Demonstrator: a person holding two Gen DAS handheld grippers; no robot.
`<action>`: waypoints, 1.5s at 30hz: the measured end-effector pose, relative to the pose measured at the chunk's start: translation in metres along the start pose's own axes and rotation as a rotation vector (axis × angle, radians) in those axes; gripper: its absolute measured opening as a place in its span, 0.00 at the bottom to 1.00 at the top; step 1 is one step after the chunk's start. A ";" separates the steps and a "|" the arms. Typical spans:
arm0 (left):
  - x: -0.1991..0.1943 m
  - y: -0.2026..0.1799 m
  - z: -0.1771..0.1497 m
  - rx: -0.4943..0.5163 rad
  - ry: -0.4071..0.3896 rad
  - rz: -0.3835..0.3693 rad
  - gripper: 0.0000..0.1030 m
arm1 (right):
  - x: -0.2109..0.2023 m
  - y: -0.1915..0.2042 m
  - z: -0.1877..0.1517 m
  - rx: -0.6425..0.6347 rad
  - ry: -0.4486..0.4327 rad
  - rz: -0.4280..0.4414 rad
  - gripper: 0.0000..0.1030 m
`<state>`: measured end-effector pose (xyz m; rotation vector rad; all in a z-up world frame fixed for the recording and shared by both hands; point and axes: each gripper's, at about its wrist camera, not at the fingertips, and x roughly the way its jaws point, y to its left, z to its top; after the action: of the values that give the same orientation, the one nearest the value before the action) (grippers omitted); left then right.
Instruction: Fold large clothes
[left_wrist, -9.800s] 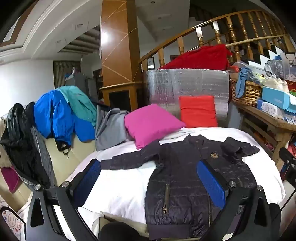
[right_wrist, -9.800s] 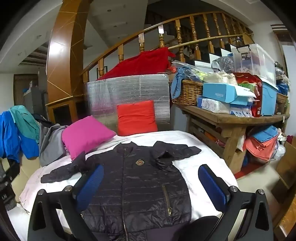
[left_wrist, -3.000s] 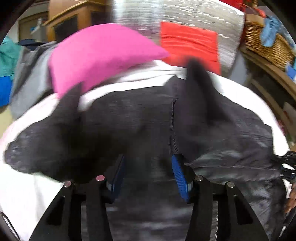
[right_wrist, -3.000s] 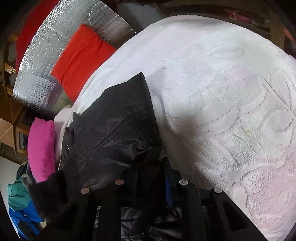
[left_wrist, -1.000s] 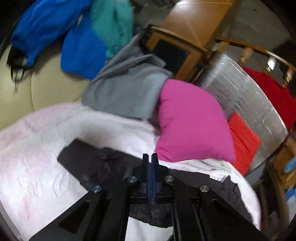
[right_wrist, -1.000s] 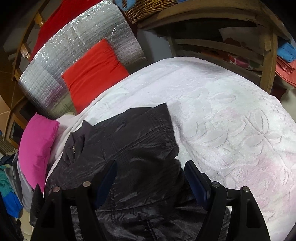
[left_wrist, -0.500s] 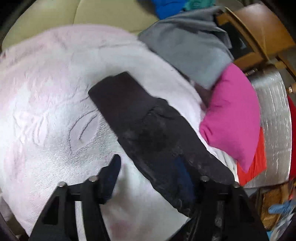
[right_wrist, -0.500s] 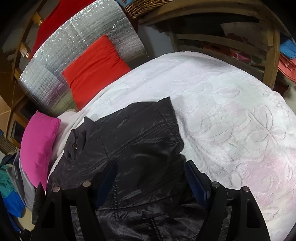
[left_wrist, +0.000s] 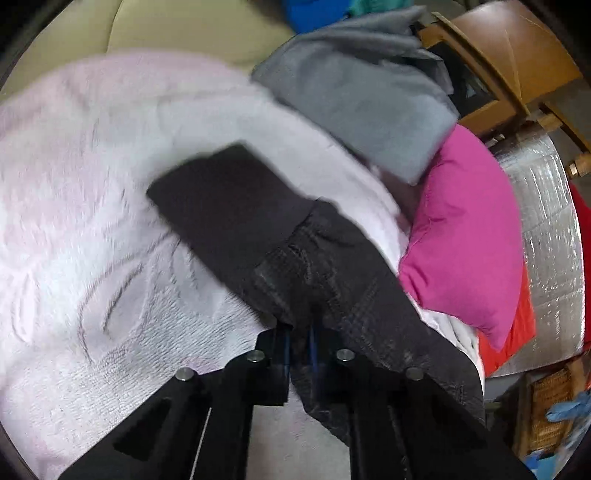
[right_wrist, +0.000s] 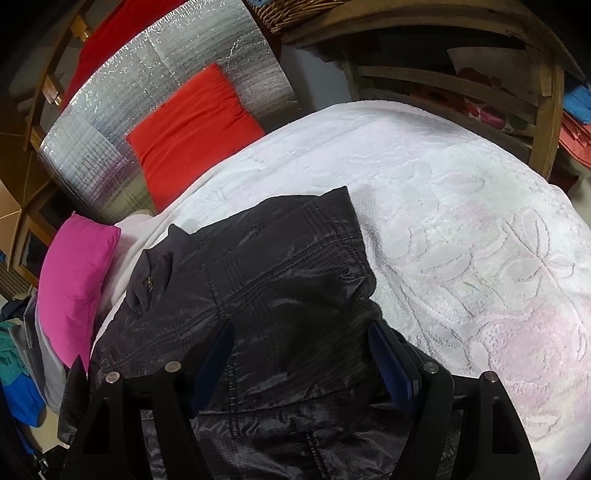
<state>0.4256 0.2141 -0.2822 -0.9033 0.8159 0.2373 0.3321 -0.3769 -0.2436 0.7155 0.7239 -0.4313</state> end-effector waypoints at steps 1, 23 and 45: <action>-0.008 -0.010 -0.001 0.037 -0.032 0.004 0.06 | 0.000 -0.002 0.001 0.003 -0.001 0.000 0.76; -0.093 -0.286 -0.285 1.001 0.029 -0.480 0.06 | -0.008 -0.056 0.020 0.106 -0.021 -0.002 0.76; -0.064 -0.225 -0.162 0.825 0.105 -0.209 0.76 | -0.008 0.053 -0.013 -0.156 0.109 0.432 0.77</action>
<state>0.4099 -0.0409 -0.1574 -0.2152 0.8076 -0.3222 0.3516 -0.3303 -0.2213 0.7280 0.6746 0.0580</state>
